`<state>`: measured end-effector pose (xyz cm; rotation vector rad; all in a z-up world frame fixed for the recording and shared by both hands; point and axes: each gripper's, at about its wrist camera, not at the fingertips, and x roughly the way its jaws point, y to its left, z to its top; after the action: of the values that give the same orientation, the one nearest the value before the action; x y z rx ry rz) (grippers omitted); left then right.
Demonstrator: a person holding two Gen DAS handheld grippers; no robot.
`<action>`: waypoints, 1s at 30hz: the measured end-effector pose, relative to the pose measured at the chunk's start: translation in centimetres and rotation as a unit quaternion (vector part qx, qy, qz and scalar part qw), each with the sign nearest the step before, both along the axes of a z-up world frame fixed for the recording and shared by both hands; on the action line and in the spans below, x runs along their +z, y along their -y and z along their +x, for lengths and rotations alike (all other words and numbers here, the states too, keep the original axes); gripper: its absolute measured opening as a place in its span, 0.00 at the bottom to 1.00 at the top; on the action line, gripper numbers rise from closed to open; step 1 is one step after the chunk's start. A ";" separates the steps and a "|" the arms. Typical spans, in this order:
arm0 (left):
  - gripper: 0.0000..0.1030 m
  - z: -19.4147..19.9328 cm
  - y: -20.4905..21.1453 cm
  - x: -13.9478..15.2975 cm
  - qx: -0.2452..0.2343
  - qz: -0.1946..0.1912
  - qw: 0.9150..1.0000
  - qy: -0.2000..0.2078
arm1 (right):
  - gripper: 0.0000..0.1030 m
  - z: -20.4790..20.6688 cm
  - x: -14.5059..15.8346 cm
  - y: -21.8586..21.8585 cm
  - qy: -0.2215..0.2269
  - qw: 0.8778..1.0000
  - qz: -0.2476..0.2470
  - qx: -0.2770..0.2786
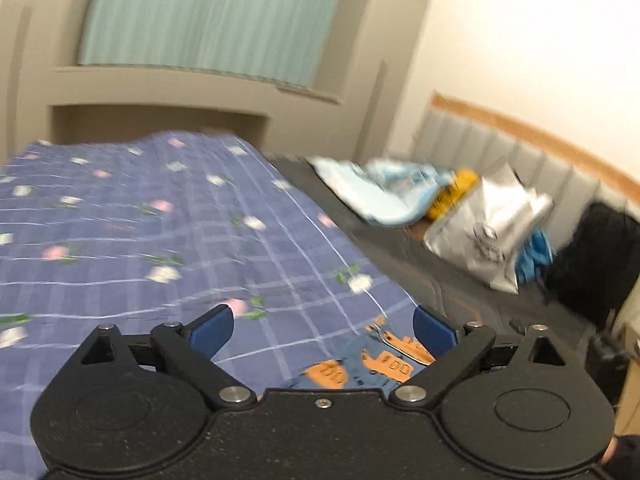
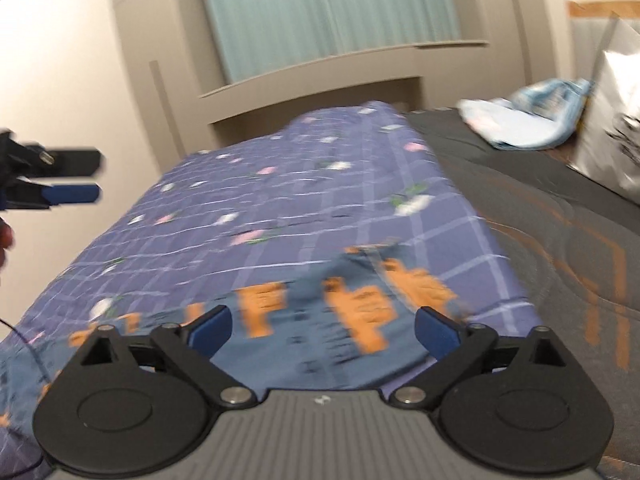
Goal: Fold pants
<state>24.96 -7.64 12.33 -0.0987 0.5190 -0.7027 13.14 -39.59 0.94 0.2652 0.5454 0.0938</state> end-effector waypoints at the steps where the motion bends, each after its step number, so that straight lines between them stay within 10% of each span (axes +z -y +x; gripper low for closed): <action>1: 0.98 -1.3 -2.1 0.9 0.018 -0.008 1.000 0.006 | 1.00 -0.2 0.3 -0.9 0.002 1.000 0.002 0.009; 13: 0.99 -15.0 -25.0 3.3 0.246 0.008 0.969 0.013 | 1.00 -0.4 0.0 -10.9 -0.020 0.993 0.038 0.107; 30: 0.97 -12.3 -30.7 -14.9 0.310 -0.032 0.945 -0.095 | 1.00 0.8 -1.5 -23.8 -0.019 0.980 -0.008 0.196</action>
<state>12.64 23.09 -2.55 -0.3768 0.6092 -0.0901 13.96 -15.78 -0.57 0.1400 0.6303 0.4673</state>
